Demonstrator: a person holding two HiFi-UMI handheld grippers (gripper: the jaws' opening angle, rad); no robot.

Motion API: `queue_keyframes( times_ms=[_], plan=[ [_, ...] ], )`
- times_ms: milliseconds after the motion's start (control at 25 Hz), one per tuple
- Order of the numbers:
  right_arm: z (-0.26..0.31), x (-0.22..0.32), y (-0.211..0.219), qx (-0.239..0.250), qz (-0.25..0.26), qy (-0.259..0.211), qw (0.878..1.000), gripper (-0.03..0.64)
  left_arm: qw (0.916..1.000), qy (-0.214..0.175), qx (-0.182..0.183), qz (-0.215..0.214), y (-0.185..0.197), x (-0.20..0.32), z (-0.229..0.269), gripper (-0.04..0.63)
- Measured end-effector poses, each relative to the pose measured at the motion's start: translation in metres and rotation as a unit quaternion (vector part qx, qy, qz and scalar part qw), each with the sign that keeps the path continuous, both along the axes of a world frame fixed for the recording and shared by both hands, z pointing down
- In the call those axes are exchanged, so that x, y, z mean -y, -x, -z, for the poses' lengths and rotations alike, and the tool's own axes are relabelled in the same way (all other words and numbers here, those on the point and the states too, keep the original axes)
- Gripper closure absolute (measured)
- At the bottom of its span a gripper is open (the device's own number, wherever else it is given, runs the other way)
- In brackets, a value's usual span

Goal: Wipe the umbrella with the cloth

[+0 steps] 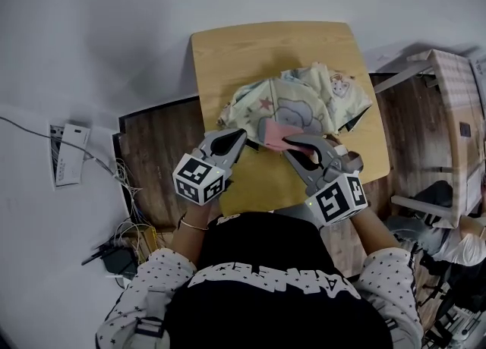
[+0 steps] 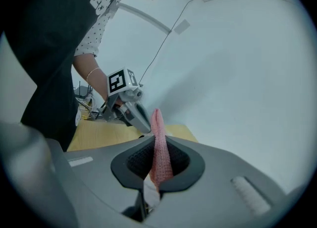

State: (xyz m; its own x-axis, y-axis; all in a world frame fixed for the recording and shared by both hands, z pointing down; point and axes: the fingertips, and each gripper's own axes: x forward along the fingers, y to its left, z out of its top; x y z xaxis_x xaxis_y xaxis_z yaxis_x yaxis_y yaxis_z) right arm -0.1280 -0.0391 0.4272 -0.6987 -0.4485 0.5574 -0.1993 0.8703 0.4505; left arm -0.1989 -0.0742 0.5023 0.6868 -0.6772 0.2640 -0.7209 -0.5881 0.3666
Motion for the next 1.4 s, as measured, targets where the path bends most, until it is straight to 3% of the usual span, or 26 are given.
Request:
queue_keyframes(
  times_ms=[80, 240, 520, 720, 1400],
  plan=[
    [0.010, 0.013, 0.009, -0.003, 0.010, -0.031, 0.999, 0.581, 1.0000, -0.002, -0.001, 0.003, 0.002, -0.002, 0.002, 0.594],
    [0.007, 0.042, 0.017, -0.054, 0.032, -0.093, 0.994, 0.581, 0.9999, 0.000, -0.003, 0.010, 0.008, -0.011, 0.004, 0.594],
    [-0.013, 0.070, 0.020, -0.151, 0.078, -0.163, 0.972, 0.581, 0.9996, 0.010, -0.010, 0.024, 0.018, -0.019, 0.000, 0.594],
    [-0.033, 0.075, 0.007, -0.182, 0.073, -0.147, 0.970, 0.581, 0.9996, 0.009, -0.012, 0.025, 0.021, -0.015, 0.002, 0.594],
    [-0.046, 0.058, -0.030, -0.173, 0.017, -0.102, 0.979, 0.581, 0.9996, 0.009, -0.020, -0.017, -0.004, -0.005, 0.005, 0.594]
  ],
)
